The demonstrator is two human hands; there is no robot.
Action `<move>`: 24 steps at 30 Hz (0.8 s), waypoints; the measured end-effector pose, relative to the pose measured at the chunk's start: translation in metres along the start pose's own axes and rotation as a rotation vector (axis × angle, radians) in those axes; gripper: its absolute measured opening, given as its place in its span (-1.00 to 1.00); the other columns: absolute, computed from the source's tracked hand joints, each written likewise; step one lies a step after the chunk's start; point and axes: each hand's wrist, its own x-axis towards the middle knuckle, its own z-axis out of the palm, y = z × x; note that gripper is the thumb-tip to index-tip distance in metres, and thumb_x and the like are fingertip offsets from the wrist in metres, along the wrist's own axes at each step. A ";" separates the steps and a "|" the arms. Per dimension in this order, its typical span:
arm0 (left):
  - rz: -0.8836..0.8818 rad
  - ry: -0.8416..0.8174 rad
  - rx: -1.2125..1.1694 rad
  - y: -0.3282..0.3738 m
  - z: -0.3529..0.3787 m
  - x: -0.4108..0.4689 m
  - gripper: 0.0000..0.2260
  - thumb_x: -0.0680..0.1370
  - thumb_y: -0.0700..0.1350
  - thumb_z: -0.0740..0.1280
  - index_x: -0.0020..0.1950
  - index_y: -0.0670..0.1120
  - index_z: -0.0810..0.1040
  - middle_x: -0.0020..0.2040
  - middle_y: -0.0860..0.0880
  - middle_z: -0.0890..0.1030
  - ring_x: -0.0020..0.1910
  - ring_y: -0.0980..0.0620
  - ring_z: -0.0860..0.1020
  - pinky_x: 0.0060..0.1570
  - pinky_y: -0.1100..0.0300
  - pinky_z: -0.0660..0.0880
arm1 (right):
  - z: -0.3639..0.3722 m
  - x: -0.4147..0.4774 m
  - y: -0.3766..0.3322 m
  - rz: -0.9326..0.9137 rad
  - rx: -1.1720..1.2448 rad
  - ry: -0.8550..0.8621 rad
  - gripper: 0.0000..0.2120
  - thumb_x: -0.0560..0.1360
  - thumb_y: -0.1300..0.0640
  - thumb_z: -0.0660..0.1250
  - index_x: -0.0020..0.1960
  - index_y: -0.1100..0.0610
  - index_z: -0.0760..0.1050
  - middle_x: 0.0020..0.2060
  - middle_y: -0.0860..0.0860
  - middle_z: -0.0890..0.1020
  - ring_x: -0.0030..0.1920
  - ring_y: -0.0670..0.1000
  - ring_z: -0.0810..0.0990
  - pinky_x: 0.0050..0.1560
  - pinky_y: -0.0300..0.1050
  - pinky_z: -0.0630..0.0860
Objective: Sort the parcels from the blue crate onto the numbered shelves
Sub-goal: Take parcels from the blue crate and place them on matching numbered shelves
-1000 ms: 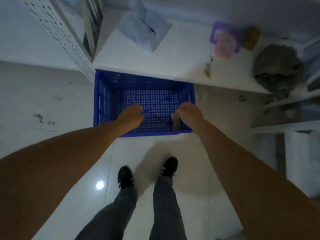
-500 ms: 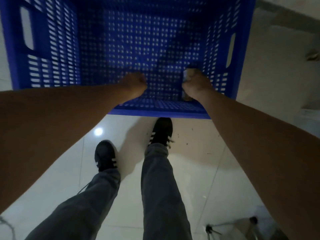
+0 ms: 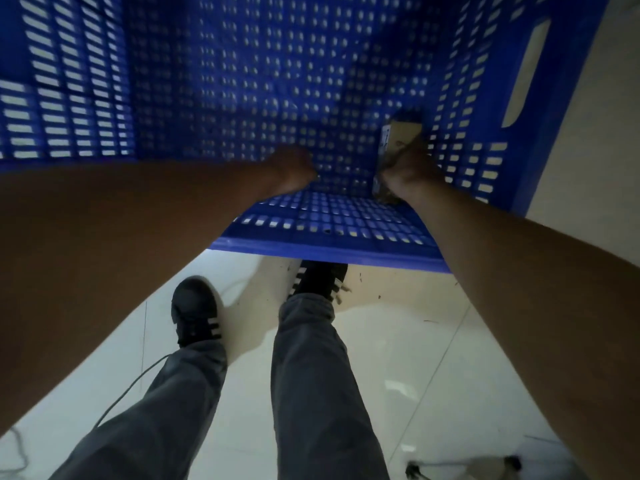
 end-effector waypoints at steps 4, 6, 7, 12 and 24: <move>0.000 -0.086 0.003 0.002 0.006 0.009 -0.76 0.64 -0.15 0.30 0.21 -0.28 0.54 0.17 -0.32 0.56 0.08 -0.17 0.55 0.04 0.03 0.47 | 0.012 0.012 0.002 0.033 -0.036 0.028 -0.11 0.62 0.04 0.36 0.67 0.21 -0.18 0.47 0.23 0.43 0.35 0.27 0.52 0.07 0.00 0.50; 0.004 -0.145 0.057 -0.001 0.006 0.011 -0.67 0.67 -0.13 0.25 0.35 -0.32 0.48 0.39 -0.30 0.46 0.29 -0.22 0.49 0.21 0.03 0.44 | 0.015 0.016 0.001 0.041 -0.007 0.014 -0.09 0.62 0.04 0.38 0.67 0.21 -0.19 0.47 0.23 0.42 0.36 0.28 0.51 0.07 0.00 0.49; 0.012 -0.153 0.094 -0.002 0.005 0.011 -0.63 0.69 -0.12 0.22 0.43 -0.30 0.44 0.48 -0.26 0.38 0.40 -0.20 0.41 0.30 0.08 0.37 | 0.015 0.017 0.000 0.039 0.018 0.014 -0.10 0.61 0.03 0.39 0.67 0.20 -0.16 0.46 0.22 0.43 0.35 0.29 0.52 0.04 -0.01 0.47; 0.011 -0.048 0.001 -0.003 -0.005 -0.006 -0.84 0.65 -0.09 0.27 0.00 -0.16 0.56 0.08 -0.19 0.50 -0.14 -0.07 0.52 0.05 0.11 0.41 | -0.001 -0.014 -0.005 -0.073 0.032 0.164 -0.28 0.54 -0.19 0.39 0.51 0.16 0.20 0.29 0.17 0.58 0.23 0.25 0.61 0.06 0.03 0.54; -0.018 -0.193 -0.936 0.096 -0.124 -0.199 -0.32 0.44 0.48 0.25 0.19 -0.08 0.62 0.14 -0.20 0.65 0.11 -0.27 0.65 -0.02 -0.22 0.62 | -0.107 -0.256 -0.040 -0.523 -0.037 0.536 -0.45 0.38 -0.10 0.46 0.32 -0.01 0.43 0.11 0.03 0.61 0.16 0.16 0.57 0.00 0.10 0.59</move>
